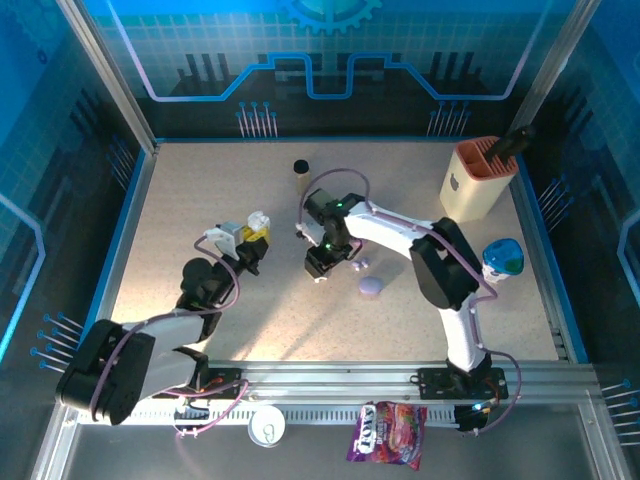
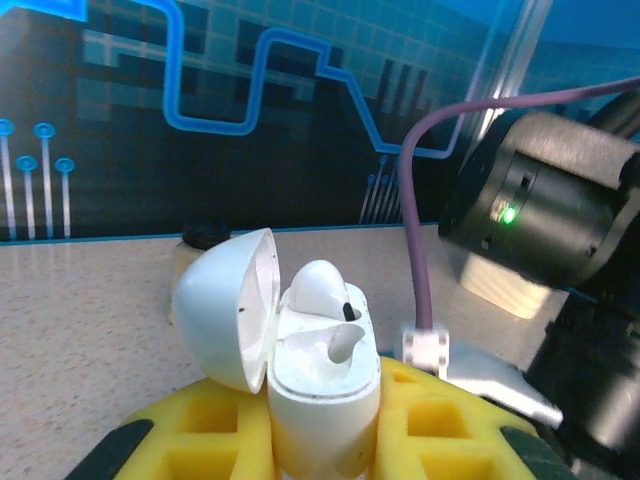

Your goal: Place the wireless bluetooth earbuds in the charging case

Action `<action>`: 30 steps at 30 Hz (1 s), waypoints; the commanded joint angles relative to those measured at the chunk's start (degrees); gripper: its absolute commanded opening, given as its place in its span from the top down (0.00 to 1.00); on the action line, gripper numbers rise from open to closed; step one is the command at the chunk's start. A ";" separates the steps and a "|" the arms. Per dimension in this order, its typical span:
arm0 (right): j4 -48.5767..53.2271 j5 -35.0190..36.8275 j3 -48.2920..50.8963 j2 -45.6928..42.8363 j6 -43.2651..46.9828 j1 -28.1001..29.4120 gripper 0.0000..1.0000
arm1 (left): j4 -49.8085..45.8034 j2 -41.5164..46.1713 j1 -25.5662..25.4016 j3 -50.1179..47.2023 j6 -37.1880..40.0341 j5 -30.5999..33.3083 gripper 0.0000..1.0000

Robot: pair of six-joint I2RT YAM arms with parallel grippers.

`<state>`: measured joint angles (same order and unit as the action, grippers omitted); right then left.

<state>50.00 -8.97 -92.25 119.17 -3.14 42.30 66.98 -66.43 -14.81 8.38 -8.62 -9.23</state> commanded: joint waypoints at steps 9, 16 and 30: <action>16.90 11.31 -13.09 8.91 6.75 5.78 0.54 | -12.51 9.39 2.88 -1.47 -1.12 13.46 0.87; 23.22 17.46 -22.22 15.88 8.33 8.67 0.58 | -17.84 13.97 4.60 -1.88 -1.76 16.72 0.87; 29.36 21.65 -30.35 22.61 10.34 10.69 0.61 | -19.81 15.78 5.23 -1.97 -1.05 15.43 0.88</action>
<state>76.05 11.25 -121.19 139.90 6.15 52.42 46.74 -51.24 -10.26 6.92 -9.15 6.22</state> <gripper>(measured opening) 0.395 0.185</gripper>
